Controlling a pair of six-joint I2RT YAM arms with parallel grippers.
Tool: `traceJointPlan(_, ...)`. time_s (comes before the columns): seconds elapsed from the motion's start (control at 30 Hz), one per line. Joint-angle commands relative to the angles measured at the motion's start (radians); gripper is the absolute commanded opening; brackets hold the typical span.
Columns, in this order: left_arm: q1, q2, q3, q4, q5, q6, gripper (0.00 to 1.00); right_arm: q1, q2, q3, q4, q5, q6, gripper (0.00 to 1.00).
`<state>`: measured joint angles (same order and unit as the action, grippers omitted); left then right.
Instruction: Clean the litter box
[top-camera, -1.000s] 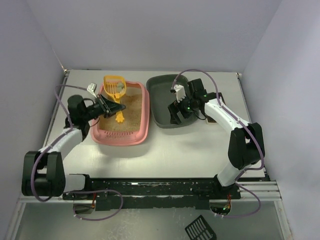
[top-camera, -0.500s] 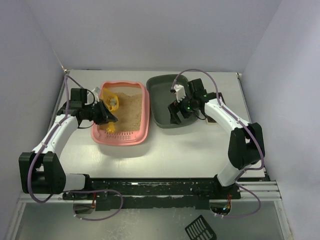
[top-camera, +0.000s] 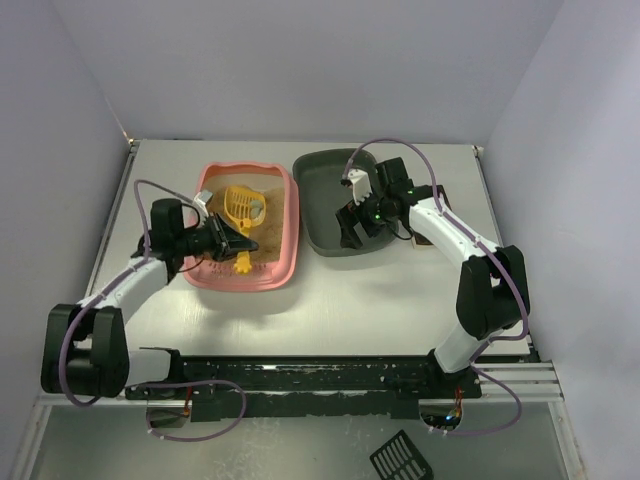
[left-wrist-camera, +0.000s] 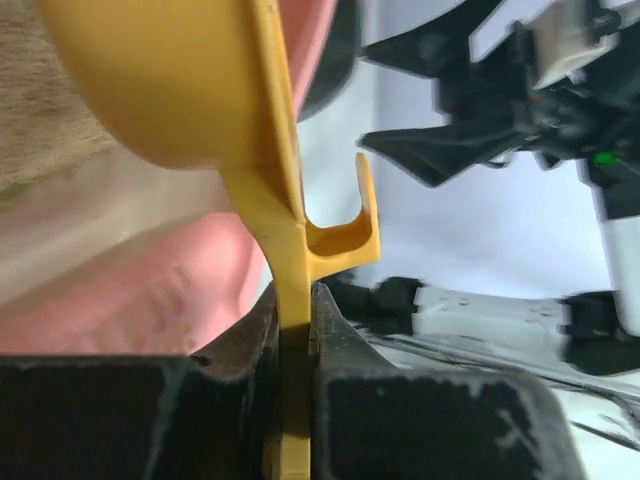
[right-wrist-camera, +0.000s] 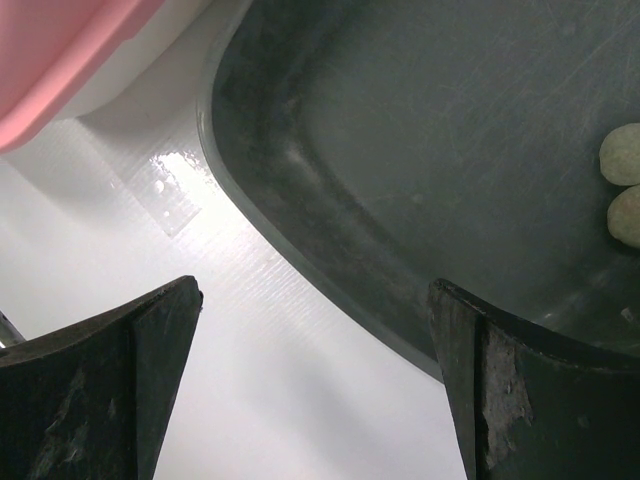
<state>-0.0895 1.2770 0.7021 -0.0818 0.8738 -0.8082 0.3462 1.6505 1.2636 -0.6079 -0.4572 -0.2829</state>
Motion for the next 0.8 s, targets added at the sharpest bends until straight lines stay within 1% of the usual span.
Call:
traceJointPlan(0.0,-0.003,0.047,-0.178,1.121,0.25,-0.673,0.07,-0.005,-0.037,-0.022,0.017,0.003,0.004,0.97)
traceJointPlan(0.13,-0.001,0.234,-0.252,1.763,0.238,-1.059,0.07,-0.006,-0.037,-0.021,0.021,0.0,0.005,0.97)
traceJointPlan(0.17,-0.003,0.27,-0.253,1.806,0.24,-1.09,0.07,-0.005,-0.038,-0.022,0.021,0.001,0.006,0.97)
traceJointPlan(0.3,-0.003,0.288,-0.268,1.807,0.246,-1.027,0.07,-0.006,-0.038,-0.02,0.02,0.003,0.005,0.97)
traceJointPlan(0.43,-0.001,0.28,-0.276,1.723,0.227,-0.91,0.07,-0.006,-0.037,-0.018,0.018,0.008,0.005,0.97)
traceJointPlan(0.5,-0.002,0.231,-0.253,1.541,0.225,-0.782,0.07,-0.006,-0.036,-0.018,0.018,0.01,0.005,0.97)
traceJointPlan(0.53,-0.004,0.191,-0.233,1.409,0.227,-0.683,0.07,-0.006,-0.036,-0.017,0.017,0.011,0.004,0.97)
traceJointPlan(0.57,-0.006,0.144,-0.198,1.231,0.224,-0.562,0.07,-0.006,-0.036,-0.017,0.017,0.01,0.004,0.97)
traceJointPlan(0.63,-0.013,0.013,-0.09,0.645,0.168,-0.123,0.07,-0.006,-0.033,-0.014,0.019,0.01,0.006,0.97)
traceJointPlan(0.67,-0.023,-0.03,-0.01,0.357,0.103,0.099,0.07,-0.005,-0.031,-0.013,0.018,0.009,0.006,0.97)
traceJointPlan(0.7,-0.039,-0.062,0.056,0.163,0.032,0.269,0.07,-0.006,-0.032,-0.012,0.018,0.008,0.005,0.97)
traceJointPlan(0.73,-0.05,-0.084,0.1,0.056,-0.005,0.369,0.07,-0.005,-0.032,-0.012,0.018,0.008,0.005,0.97)
traceJointPlan(0.77,-0.053,-0.099,0.121,0.004,-0.015,0.434,0.07,-0.005,-0.032,-0.012,0.018,0.008,0.005,0.97)
